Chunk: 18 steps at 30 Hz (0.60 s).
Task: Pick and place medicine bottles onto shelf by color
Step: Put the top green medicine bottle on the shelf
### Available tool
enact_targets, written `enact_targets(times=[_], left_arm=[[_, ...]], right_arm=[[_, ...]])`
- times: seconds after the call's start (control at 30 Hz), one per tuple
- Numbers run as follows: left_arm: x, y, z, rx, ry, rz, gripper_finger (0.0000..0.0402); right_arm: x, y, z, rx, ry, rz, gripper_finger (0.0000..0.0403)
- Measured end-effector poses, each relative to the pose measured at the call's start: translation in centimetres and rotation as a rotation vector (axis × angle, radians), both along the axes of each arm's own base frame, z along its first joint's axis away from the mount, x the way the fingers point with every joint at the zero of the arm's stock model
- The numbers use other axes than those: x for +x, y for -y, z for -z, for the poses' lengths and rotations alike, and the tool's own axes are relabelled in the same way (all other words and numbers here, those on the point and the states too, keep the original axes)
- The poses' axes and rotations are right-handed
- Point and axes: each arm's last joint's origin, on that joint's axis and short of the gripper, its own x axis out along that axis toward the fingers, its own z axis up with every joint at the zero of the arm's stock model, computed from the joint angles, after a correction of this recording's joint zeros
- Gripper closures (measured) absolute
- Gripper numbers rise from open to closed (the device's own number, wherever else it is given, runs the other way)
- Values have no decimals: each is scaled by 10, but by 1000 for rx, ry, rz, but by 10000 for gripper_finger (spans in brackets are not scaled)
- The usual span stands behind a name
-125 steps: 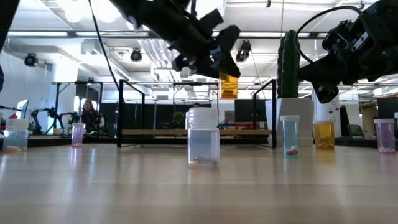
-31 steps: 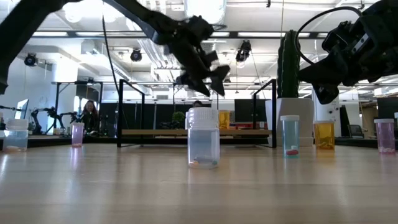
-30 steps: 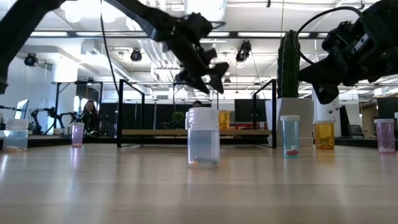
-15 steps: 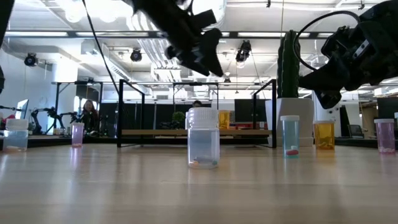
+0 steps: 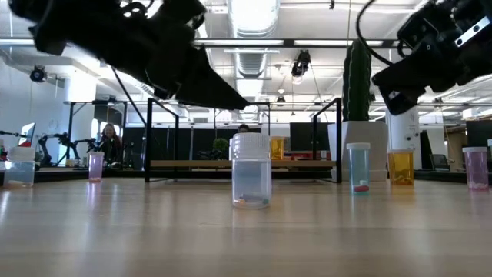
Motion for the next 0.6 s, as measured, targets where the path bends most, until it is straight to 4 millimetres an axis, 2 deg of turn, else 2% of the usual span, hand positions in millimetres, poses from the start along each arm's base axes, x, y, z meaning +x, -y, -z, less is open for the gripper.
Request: enact_targets(times=[0.17,0.33,0.43,0.6], left_arm=[[-8,-5,9,-62,22,-31,125],[-12,-7,15,-59,5,-34,125],[-13,-7,16,-57,0,-35,125],[-13,-7,16,-57,0,-35,125]], right_arm=[[23,-11,-10,-78,-118,-46,393],[47,-19,-24,-160,-363,-68,378],[58,-22,-29,-199,-534,-71,346],[76,-26,-30,-232,-748,-66,267]])
